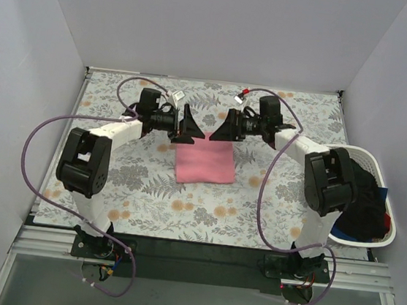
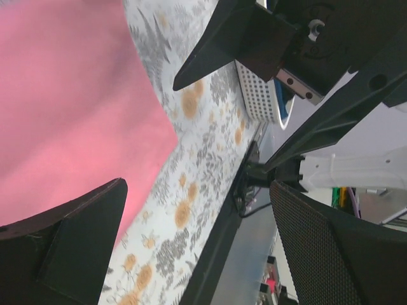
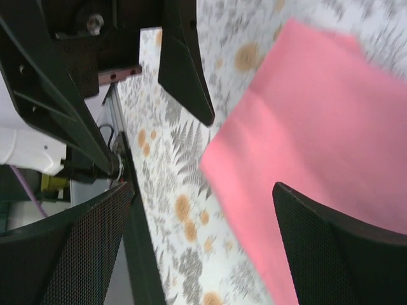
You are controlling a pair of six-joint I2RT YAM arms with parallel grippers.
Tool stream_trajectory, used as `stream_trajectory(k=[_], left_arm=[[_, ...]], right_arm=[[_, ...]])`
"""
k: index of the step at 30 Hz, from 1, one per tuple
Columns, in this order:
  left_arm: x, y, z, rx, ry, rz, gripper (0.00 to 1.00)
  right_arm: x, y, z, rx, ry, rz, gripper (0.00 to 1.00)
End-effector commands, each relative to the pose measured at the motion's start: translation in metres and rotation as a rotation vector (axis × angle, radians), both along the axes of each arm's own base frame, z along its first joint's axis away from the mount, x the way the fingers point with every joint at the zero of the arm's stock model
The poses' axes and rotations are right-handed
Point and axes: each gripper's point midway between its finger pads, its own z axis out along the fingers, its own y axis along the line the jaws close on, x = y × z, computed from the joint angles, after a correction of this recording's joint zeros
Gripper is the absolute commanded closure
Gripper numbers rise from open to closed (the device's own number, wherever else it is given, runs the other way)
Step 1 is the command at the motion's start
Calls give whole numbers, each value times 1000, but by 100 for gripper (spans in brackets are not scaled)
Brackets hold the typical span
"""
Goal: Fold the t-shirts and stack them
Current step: Fold the tshirt, then neatly place the folded tshirt to the corner
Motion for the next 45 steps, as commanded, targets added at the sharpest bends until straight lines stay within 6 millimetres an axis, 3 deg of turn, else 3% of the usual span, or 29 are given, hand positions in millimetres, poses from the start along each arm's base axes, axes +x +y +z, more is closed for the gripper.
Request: stream_trajectory(k=[1,4,7,8,13,16,19,20,22,23,25,26,27,29,30,31,33,34,38,41,45], left_arm=[[45,5,-14,19,-8,79,5],[78,13,-30,12,29,135,5],[102,25,-55,10,62,186,5],[107,31,-64,18,78,206,7],[116,47,-99,56,113,236,8],[120,52,-90,61,76,241,8],[126,56,-55,68,-51,235,8],[124,57,-30,75,-101,236,7],[123,64,-13,129,-135,270,5],[123,69,-7,167,-168,273,5],[120,84,15,265,-177,334,5],[119,90,19,303,-199,347,5],[110,96,34,330,-217,363,4],[105,107,42,389,-245,398,4],[98,110,52,405,-246,406,4],[95,115,53,431,-246,420,4],[86,122,51,476,-220,421,4],[82,126,55,491,-224,430,4],[66,134,56,528,-221,439,4],[55,135,59,528,-238,438,4],[46,142,52,566,-226,439,3]], right_arm=[[37,4,-17,-20,-31,-15,2],[65,6,-30,-32,-53,-37,2],[89,2,-57,-53,-40,-66,2],[96,-5,-77,-69,-5,-86,3],[114,-29,-112,-99,47,-151,6],[118,-33,-102,-89,32,-161,6],[121,-36,-66,-62,-23,-169,6],[121,-36,-39,-47,-74,-171,6],[120,-41,-15,-50,-140,-182,4],[119,-44,11,-62,-213,-206,4],[112,-50,22,-131,-245,-219,3],[115,-57,38,-192,-340,-248,3],[107,-60,37,-242,-330,-246,3],[100,-60,45,-352,-412,-255,4],[88,-62,36,-415,-383,-237,5],[76,-48,34,-451,-394,-202,5],[64,-47,23,-567,-428,-180,7],[46,-27,19,-587,-447,-123,8],[9,8,-7,-750,-560,-8,11],[-13,29,-30,-780,-542,55,21],[-31,44,-55,-792,-476,96,53]])
